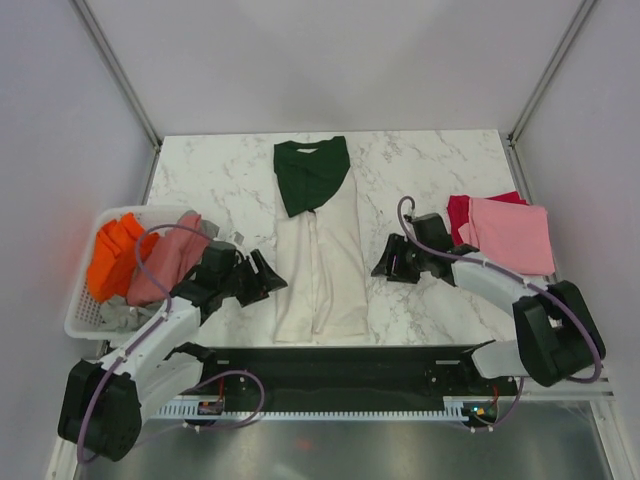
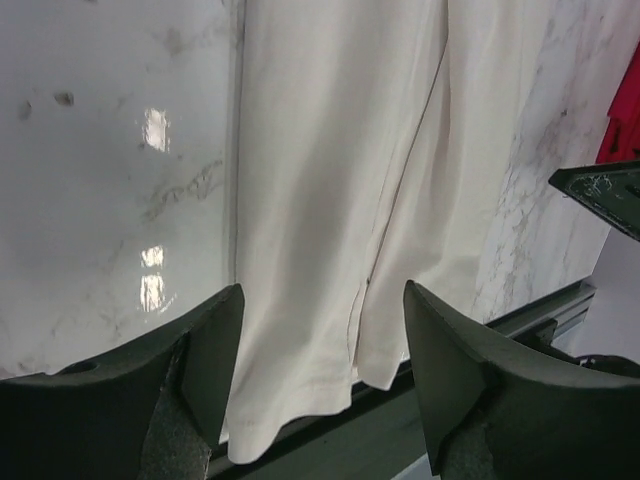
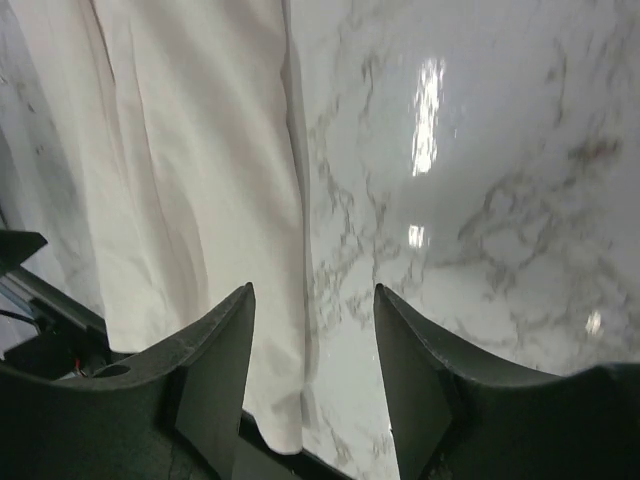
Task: Fold and stack the t-shirts
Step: Fold the tshirt
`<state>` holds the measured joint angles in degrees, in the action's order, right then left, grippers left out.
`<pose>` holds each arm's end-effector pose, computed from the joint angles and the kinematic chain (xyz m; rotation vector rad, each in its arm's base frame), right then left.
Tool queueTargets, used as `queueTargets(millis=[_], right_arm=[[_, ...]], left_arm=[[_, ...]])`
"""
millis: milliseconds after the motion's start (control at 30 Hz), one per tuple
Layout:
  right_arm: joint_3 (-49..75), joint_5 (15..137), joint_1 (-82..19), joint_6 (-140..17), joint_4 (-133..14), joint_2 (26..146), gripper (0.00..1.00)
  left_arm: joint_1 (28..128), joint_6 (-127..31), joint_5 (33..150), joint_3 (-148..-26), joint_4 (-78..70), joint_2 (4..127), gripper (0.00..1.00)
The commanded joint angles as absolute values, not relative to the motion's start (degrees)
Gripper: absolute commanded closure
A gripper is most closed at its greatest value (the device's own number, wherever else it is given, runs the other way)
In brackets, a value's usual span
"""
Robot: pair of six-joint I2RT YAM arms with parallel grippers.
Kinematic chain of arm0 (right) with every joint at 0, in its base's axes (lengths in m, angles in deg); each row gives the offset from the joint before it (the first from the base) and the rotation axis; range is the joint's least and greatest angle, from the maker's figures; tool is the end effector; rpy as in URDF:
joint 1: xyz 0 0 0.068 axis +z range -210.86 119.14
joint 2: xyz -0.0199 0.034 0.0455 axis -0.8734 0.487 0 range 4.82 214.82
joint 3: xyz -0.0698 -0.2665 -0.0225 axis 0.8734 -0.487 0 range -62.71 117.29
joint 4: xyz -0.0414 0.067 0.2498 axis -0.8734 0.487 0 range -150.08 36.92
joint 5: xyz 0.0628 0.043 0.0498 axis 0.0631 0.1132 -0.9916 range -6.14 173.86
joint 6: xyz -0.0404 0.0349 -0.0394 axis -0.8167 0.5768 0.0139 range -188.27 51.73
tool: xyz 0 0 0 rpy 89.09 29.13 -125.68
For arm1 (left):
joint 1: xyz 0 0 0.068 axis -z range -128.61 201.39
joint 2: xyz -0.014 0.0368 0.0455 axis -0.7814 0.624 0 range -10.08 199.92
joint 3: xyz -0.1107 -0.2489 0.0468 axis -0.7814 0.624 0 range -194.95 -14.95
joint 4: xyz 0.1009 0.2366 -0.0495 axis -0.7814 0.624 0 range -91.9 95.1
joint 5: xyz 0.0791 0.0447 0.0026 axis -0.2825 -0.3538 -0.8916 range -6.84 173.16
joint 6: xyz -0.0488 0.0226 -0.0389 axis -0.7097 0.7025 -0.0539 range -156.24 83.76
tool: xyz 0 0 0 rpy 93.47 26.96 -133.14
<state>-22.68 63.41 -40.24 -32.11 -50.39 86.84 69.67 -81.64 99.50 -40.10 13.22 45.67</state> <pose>0.2574 0.1165 0.1623 0.1897 2.5906 0.8395 0.1835 -0.0762 0.1723 -0.4441 2.4638 -0.8414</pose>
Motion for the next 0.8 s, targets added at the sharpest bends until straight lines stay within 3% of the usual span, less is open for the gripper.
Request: queueTargets(millis=[0, 133, 500, 767], right_arm=[[-26.5, 66.8, -35.7, -32.1, -42.3, 80.0, 0.41], [-30.2, 65.5, -28.0, -27.9, -42.0, 78.0, 0.43], [-36.6, 60.7, -22.3, -22.6, -50.0, 76.7, 0.50], [-35.0, 71.1, -20.3, -21.2, -43.0, 68.1, 0.47]], left_arm=[[72.2, -85.3, 99.8, -38.9, 19.8, 42.1, 0.28], [77.2, -88.0, 99.5, -37.7, 20.8, 41.7, 0.28], [83.5, -91.8, 97.3, -37.9, 28.2, 37.7, 0.29], [83.3, -90.3, 93.5, -42.1, 33.9, 35.3, 0.26]])
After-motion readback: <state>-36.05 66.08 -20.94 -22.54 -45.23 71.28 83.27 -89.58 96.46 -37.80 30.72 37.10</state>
